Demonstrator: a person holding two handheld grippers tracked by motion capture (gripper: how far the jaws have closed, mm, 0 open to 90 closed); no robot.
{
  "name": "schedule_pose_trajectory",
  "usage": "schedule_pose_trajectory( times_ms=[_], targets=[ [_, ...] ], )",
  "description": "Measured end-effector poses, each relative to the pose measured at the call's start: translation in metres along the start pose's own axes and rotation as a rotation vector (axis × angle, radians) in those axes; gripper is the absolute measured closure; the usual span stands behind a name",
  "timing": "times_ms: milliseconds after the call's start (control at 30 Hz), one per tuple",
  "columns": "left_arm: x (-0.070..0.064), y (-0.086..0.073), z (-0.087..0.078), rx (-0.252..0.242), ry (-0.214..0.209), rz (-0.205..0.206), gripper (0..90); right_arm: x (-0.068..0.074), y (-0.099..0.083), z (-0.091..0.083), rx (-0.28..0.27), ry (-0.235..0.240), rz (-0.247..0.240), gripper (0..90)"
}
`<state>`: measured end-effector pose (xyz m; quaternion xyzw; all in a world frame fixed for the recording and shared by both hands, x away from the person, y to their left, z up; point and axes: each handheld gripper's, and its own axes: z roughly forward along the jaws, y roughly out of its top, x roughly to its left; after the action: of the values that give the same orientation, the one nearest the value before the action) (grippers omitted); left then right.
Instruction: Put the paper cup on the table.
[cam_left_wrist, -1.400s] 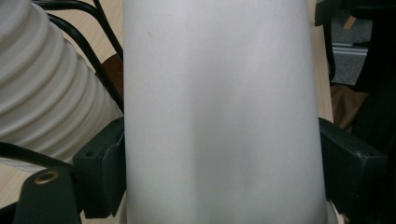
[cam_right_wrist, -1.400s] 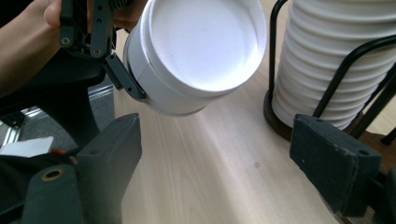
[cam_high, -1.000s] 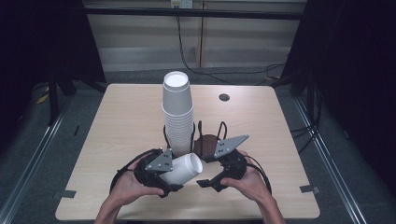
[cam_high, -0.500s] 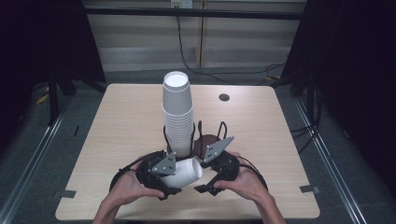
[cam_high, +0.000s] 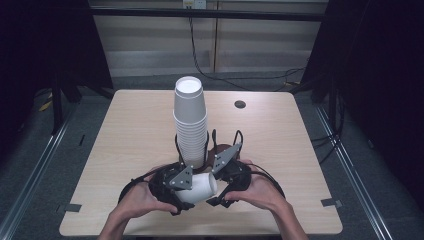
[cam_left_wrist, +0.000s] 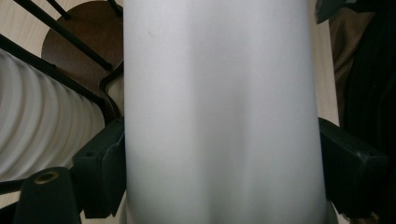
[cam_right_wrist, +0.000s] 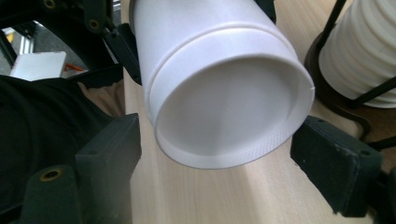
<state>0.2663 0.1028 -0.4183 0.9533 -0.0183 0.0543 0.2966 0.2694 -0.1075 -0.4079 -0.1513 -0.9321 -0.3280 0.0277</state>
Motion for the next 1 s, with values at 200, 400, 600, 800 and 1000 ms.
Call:
schedule_pose_trajectory(
  times_ms=[200, 400, 600, 800, 1000],
  targets=[
    [-0.001, 0.004, 0.002, 0.007, -0.001, 0.005, 15.5, -0.002, 0.003, 0.004, 0.053, 0.028, -0.008, 17.7],
    [-0.003, 0.007, 0.006, -0.001, -0.019, 0.011, 15.5, -0.002, 0.005, 0.005, 0.053, 0.053, -0.011, 17.5],
    [-0.003, 0.009, 0.008, 0.000, -0.039, 0.019, 15.7, -0.001, 0.007, 0.007, 0.053, 0.071, -0.020, 18.4],
    [-0.004, 0.009, 0.009, -0.008, -0.034, 0.023, 15.6, 0.001, 0.009, 0.005, 0.053, 0.071, -0.028, 21.5],
    [-0.004, 0.008, 0.012, -0.015, -0.045, 0.025, 15.5, 0.000, 0.007, 0.008, 0.072, 0.083, -0.019, 22.9]
  ],
)
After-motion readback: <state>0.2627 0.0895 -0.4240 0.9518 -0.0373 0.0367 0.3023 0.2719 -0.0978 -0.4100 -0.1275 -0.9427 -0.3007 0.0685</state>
